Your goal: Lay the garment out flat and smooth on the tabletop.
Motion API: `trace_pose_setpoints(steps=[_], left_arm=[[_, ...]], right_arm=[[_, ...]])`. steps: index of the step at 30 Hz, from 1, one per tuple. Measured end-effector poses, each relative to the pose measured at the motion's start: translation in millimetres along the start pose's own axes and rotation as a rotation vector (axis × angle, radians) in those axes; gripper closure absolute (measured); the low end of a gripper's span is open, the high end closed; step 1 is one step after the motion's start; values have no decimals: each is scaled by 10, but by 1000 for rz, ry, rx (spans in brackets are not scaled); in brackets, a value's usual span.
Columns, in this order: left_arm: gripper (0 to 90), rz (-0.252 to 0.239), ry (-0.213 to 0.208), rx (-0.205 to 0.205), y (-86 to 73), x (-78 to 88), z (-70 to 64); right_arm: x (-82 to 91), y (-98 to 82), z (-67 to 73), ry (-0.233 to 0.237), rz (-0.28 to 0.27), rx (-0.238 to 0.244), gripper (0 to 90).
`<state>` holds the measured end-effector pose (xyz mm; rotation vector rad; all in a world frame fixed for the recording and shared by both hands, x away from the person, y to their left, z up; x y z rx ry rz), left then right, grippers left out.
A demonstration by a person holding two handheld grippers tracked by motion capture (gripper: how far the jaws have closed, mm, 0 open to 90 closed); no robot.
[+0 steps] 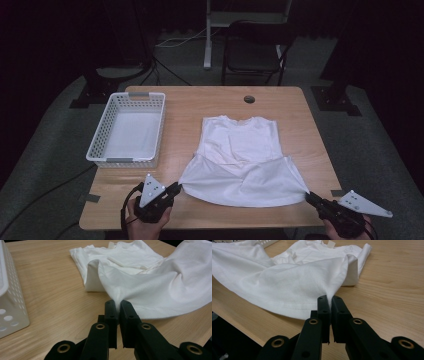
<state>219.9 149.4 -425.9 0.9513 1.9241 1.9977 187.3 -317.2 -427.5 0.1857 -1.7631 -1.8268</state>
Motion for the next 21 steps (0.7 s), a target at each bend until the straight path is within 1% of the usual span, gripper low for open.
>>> trace_pose_setpoints(steps=[3,7,13,16,21], left_arm=[[860,-5,-2,-4,11,29,-20],[860,-27,-5,-8,56,101,-56],[860,-38,-1,-16,92,166,-59],[859,-42,-2,-17,95,185,-72],[858,-42,-5,-19,91,184,-84]], right_arm=[[39,22,26,4,-6,6,858],[84,48,53,7,-9,17,853],[131,56,64,3,-13,22,853],[154,59,67,0,-16,20,854],[181,76,95,1,-21,34,854]])
Point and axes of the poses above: each handheld gripper's, and its own axes: x roughly backward along the jaws, y roughly out of its top, z roughly to its left, the point moved 2 cm from there along -x, roughly forward along the jaws, and after that the axes turned 13 degrees about -z, right-handed, at the moved point
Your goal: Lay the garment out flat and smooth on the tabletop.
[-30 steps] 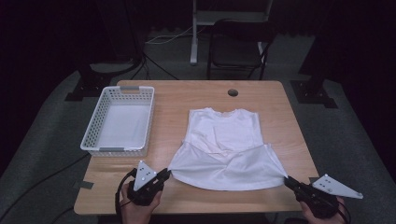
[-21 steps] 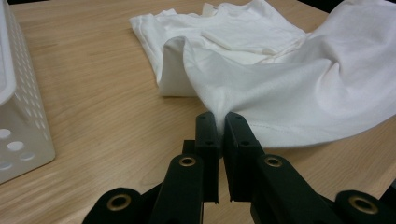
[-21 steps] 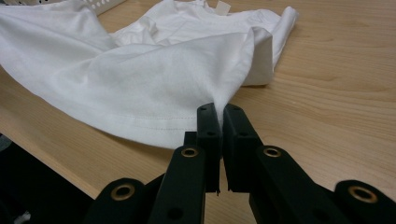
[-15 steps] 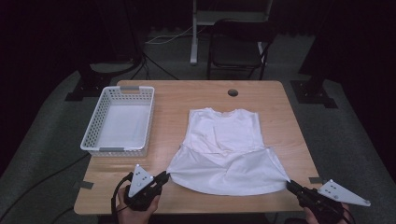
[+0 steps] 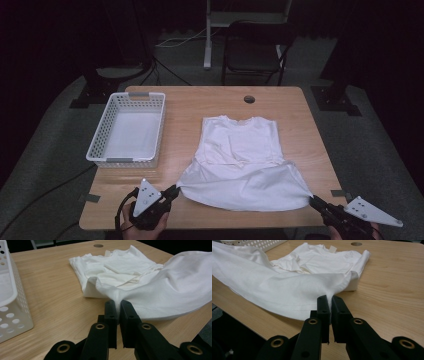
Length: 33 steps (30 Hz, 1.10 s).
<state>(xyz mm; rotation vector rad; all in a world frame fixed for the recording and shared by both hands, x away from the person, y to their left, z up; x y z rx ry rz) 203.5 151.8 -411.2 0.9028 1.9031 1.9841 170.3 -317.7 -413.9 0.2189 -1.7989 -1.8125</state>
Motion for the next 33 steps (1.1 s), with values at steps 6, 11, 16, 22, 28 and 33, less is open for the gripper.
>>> trace_pose_setpoints(steps=[6,11,16,22,28,33], left_arm=[[826,-2,-13,2,0,10,-3],[769,-7,3,7,-23,-9,17],[726,21,3,1,-52,-104,28],[700,80,-5,-24,-133,-355,18],[694,137,-16,-42,-207,-613,37],[694,183,-17,-59,-286,-829,65]], right_arm=[[24,51,10,12,-25,-1,767],[-17,79,28,23,-28,7,717],[-150,86,28,18,-14,16,687],[-424,48,-17,20,28,28,680],[-669,-43,-83,19,65,15,685],[-805,-157,-108,10,101,7,685]])
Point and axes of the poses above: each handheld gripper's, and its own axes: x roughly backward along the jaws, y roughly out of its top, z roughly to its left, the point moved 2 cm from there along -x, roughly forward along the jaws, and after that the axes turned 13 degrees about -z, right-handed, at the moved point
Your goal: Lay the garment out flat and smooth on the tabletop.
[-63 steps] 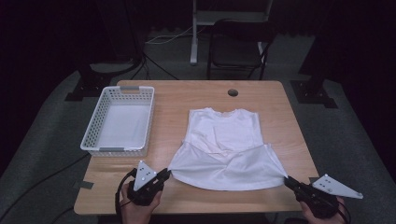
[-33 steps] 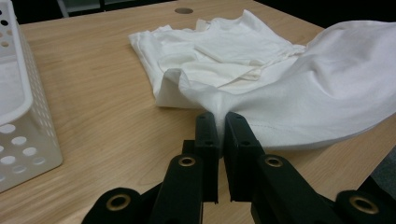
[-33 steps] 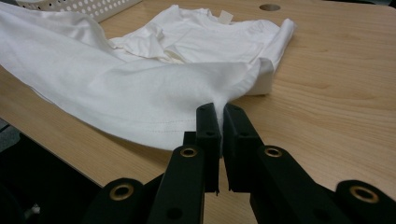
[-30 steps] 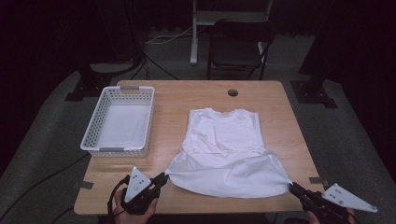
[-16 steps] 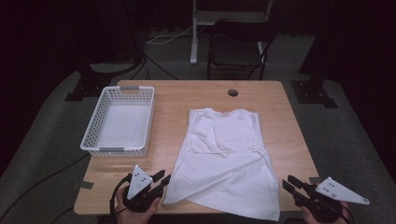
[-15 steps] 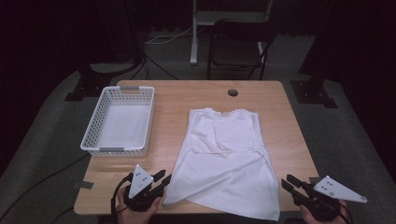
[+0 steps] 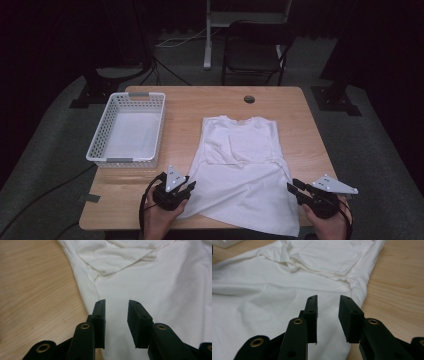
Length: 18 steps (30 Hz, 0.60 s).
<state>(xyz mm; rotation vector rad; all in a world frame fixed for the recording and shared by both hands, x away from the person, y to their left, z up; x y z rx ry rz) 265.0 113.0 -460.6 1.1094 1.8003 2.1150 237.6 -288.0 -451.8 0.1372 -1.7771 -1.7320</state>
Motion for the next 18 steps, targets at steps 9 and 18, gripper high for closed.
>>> trace_pose_setpoints(steps=[9,18], left_arm=[[685,66,-1,-26,-50,-281,-27],[677,82,16,-31,-103,-352,4]], right_arm=[[-250,-222,52,21,101,-4,672],[-262,-288,49,10,142,30,709]])
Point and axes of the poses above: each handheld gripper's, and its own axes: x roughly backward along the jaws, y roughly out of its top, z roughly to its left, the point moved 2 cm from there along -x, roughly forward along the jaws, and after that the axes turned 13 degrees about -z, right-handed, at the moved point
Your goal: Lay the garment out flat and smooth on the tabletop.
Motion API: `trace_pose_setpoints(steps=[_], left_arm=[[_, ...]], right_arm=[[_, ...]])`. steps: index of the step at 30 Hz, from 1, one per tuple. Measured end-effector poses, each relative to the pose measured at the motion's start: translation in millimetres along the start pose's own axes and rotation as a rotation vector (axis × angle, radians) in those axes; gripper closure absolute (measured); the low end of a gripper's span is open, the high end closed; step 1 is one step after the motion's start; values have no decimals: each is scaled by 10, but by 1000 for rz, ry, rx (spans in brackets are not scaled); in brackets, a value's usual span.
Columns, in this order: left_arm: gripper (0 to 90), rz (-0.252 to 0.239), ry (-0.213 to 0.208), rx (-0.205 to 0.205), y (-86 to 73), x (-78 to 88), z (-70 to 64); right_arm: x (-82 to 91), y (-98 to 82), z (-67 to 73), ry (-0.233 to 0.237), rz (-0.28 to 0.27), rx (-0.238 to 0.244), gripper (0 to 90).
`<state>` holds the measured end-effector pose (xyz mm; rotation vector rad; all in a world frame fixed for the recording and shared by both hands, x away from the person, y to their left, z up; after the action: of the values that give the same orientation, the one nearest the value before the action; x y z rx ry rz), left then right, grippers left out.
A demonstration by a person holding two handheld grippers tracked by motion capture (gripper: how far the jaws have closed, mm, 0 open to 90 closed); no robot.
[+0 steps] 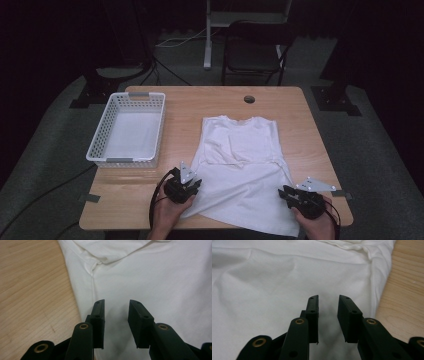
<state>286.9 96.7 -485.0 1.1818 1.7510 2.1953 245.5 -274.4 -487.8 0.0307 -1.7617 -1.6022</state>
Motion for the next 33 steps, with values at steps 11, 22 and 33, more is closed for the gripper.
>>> trace_pose_setpoints(steps=[11,22,33], left_arm=[[678,-10,8,49,-14,-20,137],[684,-24,4,46,-62,57,1],[686,-34,-4,40,-92,103,-77]], right_arm=[[146,-62,-198,-24,5,-18,738],[138,-18,-334,-74,39,-22,732],[-126,275,-317,-34,-35,-13,666]])
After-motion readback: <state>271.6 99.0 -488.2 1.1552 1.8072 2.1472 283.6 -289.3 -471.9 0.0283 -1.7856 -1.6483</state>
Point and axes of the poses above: each handheld gripper's, and its own axes: x roughly backward along the jaws, y roughly out of its top, z roughly to its left, the point moved 2 cm from there along -x, roughly forward along the jaws, and after that the axes turned 13 degrees about -z, right-handed, at the moved point
